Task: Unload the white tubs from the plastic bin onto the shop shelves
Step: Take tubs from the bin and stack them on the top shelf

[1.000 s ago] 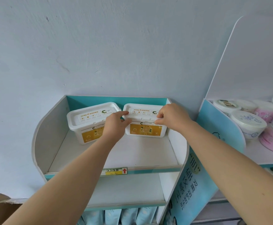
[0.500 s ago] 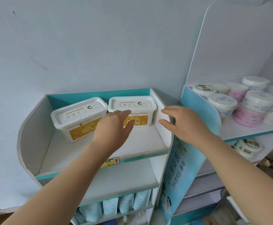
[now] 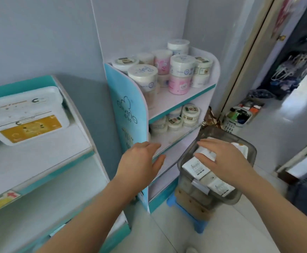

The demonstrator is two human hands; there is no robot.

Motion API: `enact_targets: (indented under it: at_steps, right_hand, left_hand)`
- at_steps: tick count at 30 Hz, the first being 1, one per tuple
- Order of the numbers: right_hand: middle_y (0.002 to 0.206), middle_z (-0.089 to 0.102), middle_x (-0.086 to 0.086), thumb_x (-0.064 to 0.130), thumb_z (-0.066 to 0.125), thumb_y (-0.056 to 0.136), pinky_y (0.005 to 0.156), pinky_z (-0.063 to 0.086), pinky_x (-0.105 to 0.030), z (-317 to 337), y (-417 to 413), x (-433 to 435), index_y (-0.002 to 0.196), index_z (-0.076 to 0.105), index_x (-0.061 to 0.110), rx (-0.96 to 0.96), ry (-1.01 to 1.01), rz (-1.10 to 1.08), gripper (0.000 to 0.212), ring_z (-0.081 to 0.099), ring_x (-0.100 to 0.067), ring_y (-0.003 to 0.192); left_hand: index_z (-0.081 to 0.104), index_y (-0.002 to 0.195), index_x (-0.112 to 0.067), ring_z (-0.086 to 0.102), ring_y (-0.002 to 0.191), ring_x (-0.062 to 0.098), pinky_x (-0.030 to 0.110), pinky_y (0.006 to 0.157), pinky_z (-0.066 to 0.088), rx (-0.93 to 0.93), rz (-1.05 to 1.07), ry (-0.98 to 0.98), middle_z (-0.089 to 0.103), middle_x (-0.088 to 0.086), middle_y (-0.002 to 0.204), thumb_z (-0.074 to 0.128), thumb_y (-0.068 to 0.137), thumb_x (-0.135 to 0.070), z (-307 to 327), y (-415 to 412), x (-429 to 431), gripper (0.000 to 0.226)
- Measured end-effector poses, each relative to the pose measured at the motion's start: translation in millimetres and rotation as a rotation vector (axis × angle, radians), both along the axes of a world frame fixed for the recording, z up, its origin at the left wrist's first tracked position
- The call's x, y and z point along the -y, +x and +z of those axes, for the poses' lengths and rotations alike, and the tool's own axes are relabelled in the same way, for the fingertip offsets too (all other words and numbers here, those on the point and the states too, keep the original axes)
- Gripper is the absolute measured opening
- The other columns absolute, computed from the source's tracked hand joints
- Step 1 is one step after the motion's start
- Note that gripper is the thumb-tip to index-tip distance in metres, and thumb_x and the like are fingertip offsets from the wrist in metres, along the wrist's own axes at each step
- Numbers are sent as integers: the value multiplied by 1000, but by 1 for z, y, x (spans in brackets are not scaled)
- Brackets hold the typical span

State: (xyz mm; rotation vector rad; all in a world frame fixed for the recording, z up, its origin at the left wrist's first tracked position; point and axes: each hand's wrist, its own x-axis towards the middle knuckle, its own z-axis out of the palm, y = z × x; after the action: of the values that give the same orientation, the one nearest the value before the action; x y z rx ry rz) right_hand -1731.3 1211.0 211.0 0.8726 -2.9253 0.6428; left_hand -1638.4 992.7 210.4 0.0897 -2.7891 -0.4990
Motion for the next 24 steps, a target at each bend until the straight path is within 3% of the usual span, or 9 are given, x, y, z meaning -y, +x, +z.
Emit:
enact_targets:
  at_steps: [4, 12, 18, 24]
  right_hand:
    - [134, 57, 1, 39, 59, 90, 103, 40, -33, -36, -40, -67, 128, 59, 17, 85, 45, -125, 44, 50, -16, 125]
    - [137, 53, 2, 47, 51, 92, 101, 39, -32, -112, -138, -147, 133, 53, 23, 278, 169, -179, 48, 48, -18, 125]
    - [141, 49, -3, 45, 47, 95, 104, 34, -31, -166, -199, -146, 138, 46, 19, 431, 186, -121, 51, 45, -20, 128]
    - [141, 49, -5, 44, 45, 96, 104, 36, -32, -214, -245, -113, 140, 43, 18, 506, 195, -105, 52, 45, -22, 129]
  left_hand:
    - [55, 132, -25, 55, 113, 18, 31, 90, 44, 122, -47, 71, 61, -3, 125, 48, 95, -44, -37, -52, -49, 42]
    - [57, 123, -29, 61, 95, 17, 35, 79, 53, 439, 74, 183, 64, -1, 113, 48, 95, -44, -122, -148, -124, 33]
    - [59, 106, -21, 57, 77, 16, 28, 66, 50, 616, 209, 302, 66, 1, 98, 51, 92, -38, -188, -195, -136, 23]
    - [53, 117, -11, 53, 86, 22, 27, 67, 38, 759, 262, 259, 63, 9, 110, 49, 95, -35, -239, -242, -127, 34]
